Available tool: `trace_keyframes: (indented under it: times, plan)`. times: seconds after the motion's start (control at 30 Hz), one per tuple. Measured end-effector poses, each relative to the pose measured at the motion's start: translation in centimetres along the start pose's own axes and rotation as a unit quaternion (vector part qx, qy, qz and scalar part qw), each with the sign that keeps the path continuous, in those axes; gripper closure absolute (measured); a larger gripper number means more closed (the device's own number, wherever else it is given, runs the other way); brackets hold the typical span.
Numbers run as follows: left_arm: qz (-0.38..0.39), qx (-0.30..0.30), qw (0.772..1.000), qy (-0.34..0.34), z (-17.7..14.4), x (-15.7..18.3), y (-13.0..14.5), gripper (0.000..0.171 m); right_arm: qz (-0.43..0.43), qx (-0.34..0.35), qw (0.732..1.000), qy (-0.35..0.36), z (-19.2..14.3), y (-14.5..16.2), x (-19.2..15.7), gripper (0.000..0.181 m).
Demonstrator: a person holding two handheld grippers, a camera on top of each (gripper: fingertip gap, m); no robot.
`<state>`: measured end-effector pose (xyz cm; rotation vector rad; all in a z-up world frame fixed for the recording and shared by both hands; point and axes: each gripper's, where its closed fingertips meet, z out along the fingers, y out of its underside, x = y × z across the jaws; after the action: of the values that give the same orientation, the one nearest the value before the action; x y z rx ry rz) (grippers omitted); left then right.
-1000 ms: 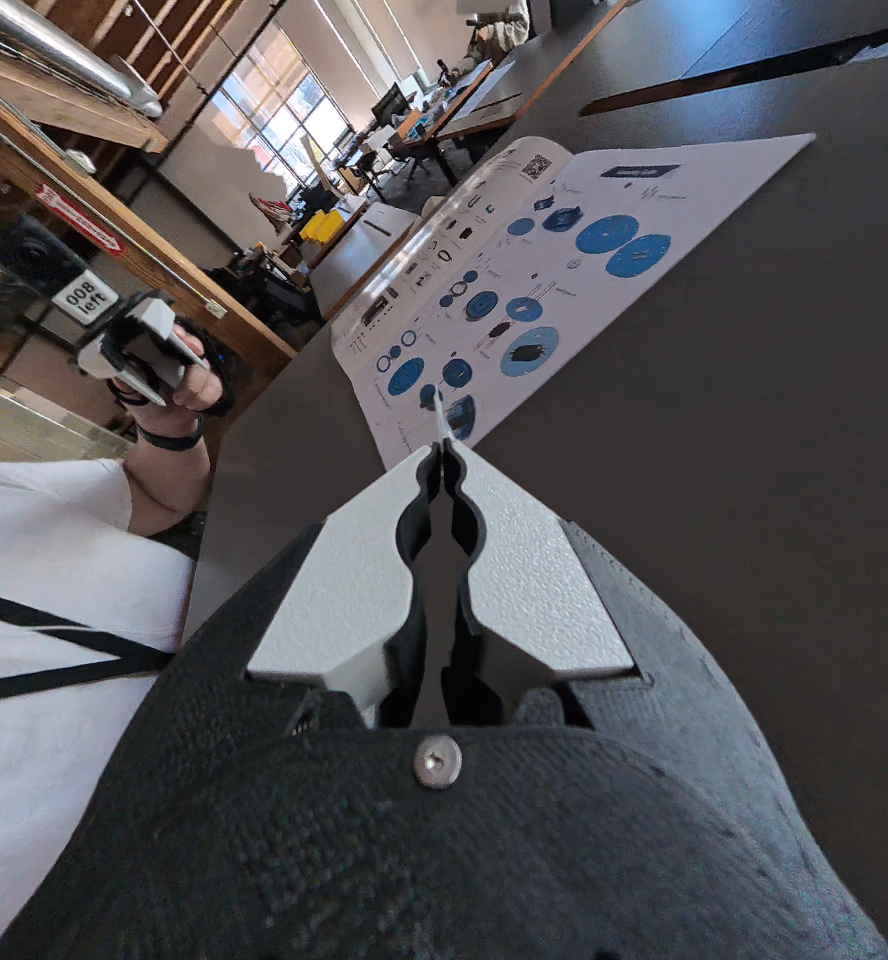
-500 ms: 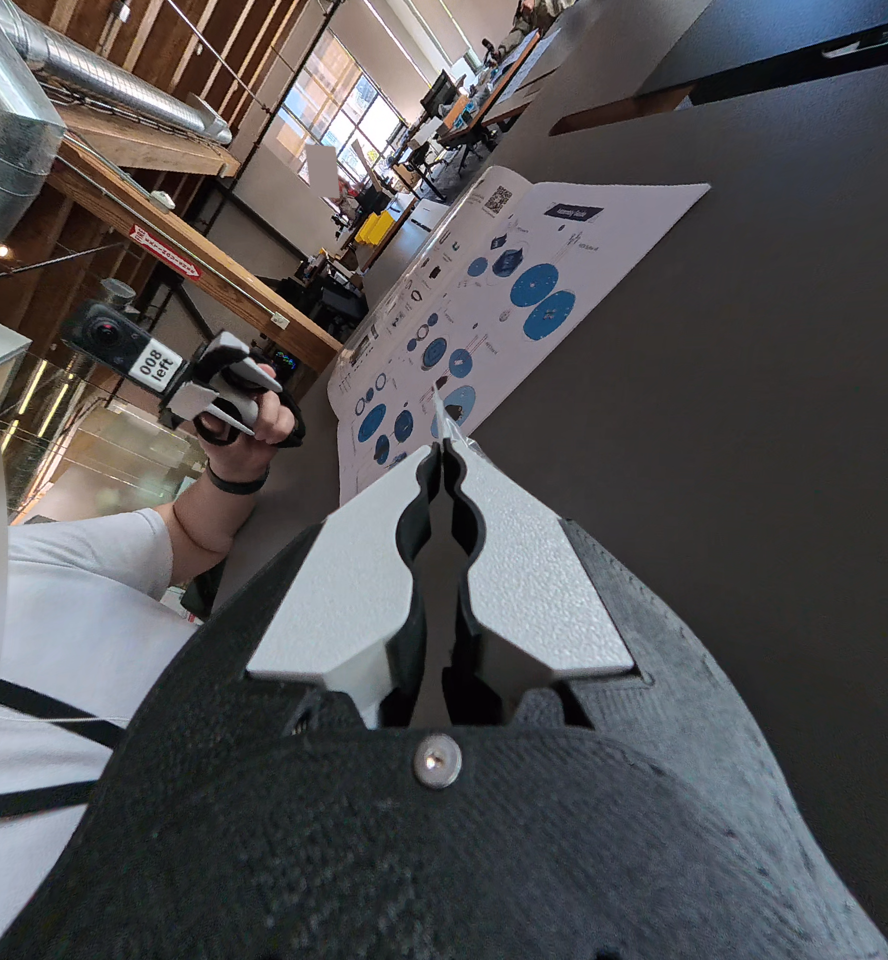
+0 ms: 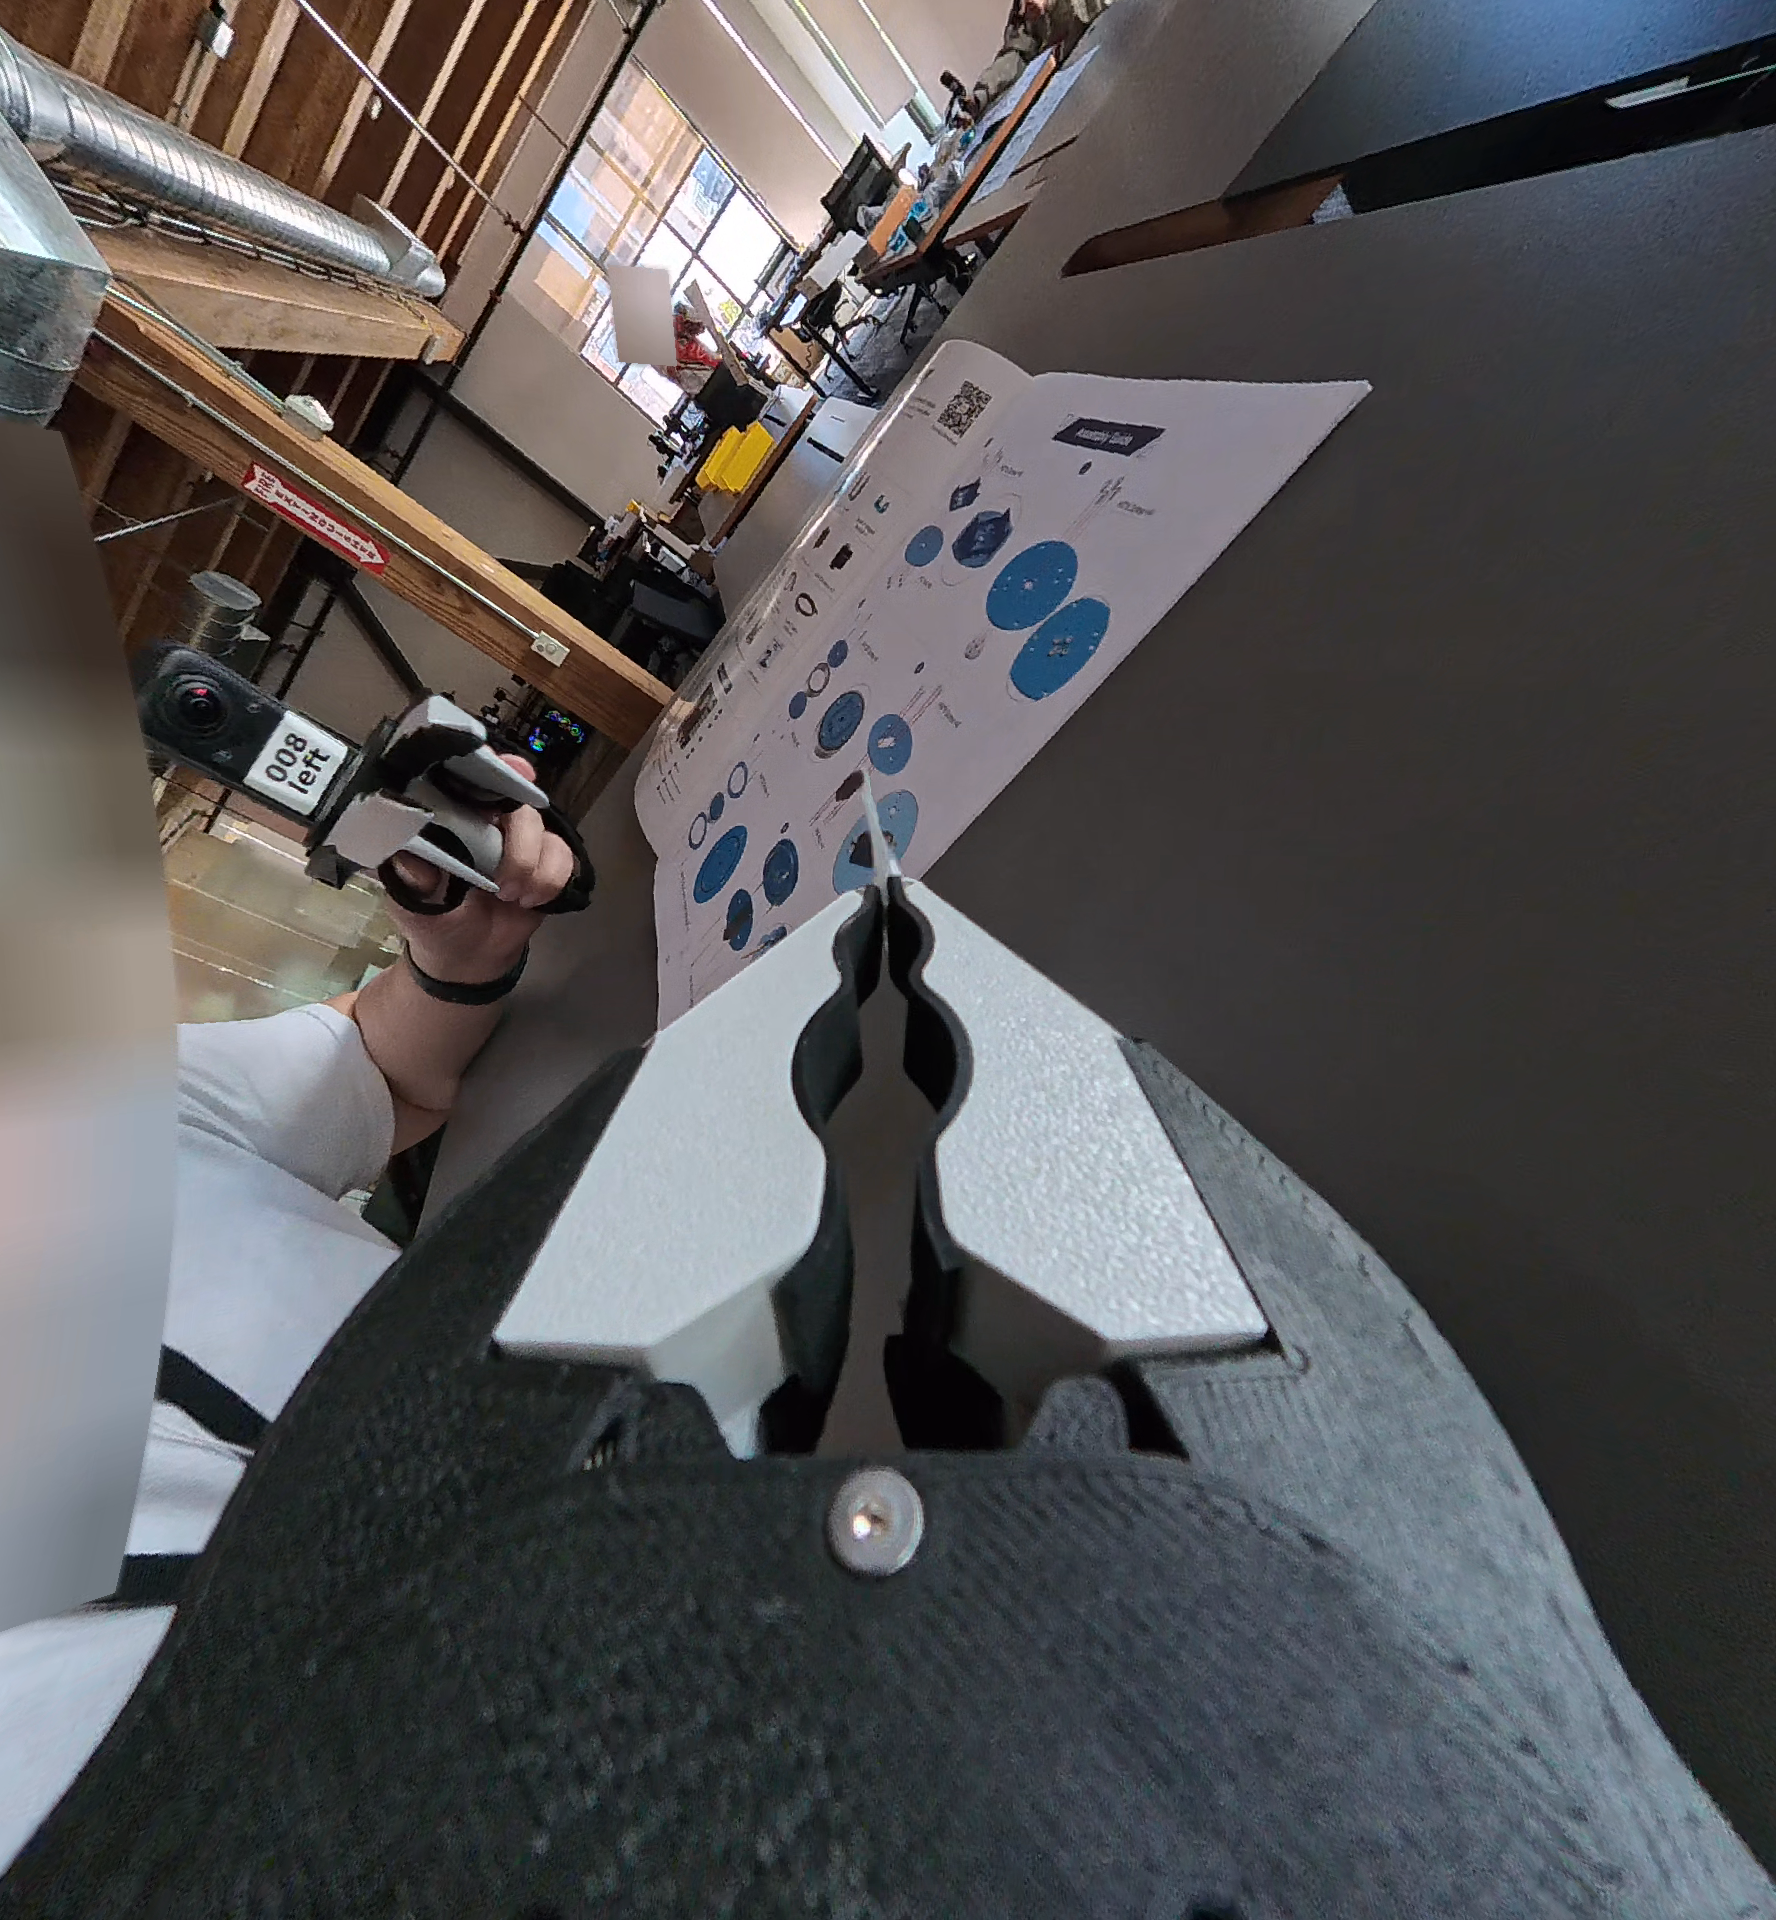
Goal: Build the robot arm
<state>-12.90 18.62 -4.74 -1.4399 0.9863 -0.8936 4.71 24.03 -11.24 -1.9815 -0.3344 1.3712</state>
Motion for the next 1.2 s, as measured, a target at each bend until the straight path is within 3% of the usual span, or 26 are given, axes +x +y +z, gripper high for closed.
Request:
trace_keyframes:
  times: [0.23, 0.63, 1.2]
  plan:
    - [0.008, -0.014, 0.999, -0.043, -0.4, -2.1, 0.4, 0.145, -0.002, 0.015, 1.0, 0.012, 0.5, -0.9, 0.5, 0.181]
    - [0.074, -0.052, 0.994, -0.057, 0.2, -1.7, 1.9, 0.145, -0.002, 0.031, 0.999, -0.011, 0.1, -1.1, -0.1, 0.181]
    - [0.069, -0.056, 0.994, -0.056, 0.2, -1.7, 2.0, 0.146, 0.005, 0.03, 0.999, -0.015, 0.1, -1.2, 0.0, 0.181]
